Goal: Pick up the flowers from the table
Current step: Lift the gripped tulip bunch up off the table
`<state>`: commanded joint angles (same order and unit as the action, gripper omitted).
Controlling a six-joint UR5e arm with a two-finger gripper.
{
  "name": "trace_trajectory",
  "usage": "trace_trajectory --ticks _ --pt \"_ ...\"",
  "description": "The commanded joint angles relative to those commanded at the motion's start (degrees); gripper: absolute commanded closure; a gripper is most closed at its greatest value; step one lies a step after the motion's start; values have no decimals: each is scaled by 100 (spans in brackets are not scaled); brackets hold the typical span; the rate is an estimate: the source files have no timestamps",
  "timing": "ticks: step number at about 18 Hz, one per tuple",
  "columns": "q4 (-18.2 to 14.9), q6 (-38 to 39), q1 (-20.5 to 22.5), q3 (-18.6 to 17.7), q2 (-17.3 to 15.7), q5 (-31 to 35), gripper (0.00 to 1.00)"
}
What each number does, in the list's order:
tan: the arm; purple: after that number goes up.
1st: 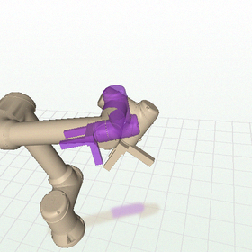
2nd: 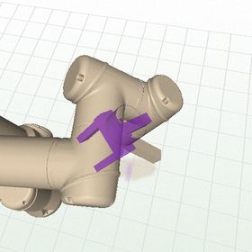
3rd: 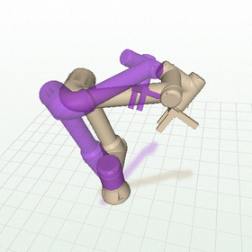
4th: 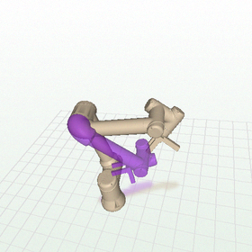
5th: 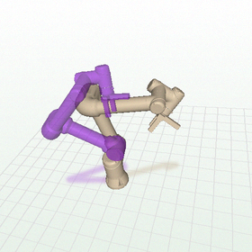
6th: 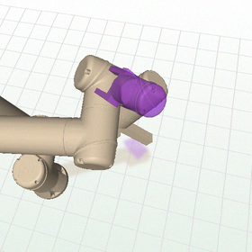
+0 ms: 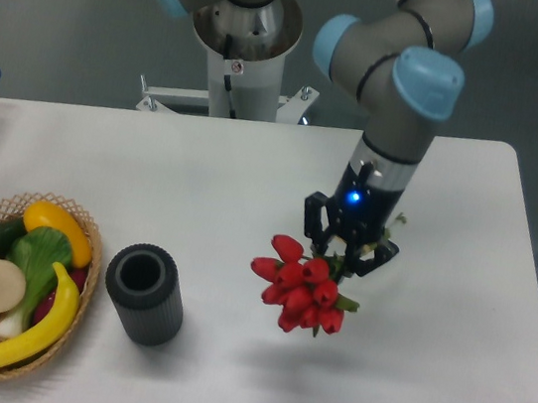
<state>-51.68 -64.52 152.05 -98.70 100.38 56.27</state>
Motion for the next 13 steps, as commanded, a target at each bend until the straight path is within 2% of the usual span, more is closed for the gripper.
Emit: trace_trajectory --ticks 5,13 --pt "18 396 105 44 -167 -686 56" --pt "9 405 343 26 -299 -942 56"
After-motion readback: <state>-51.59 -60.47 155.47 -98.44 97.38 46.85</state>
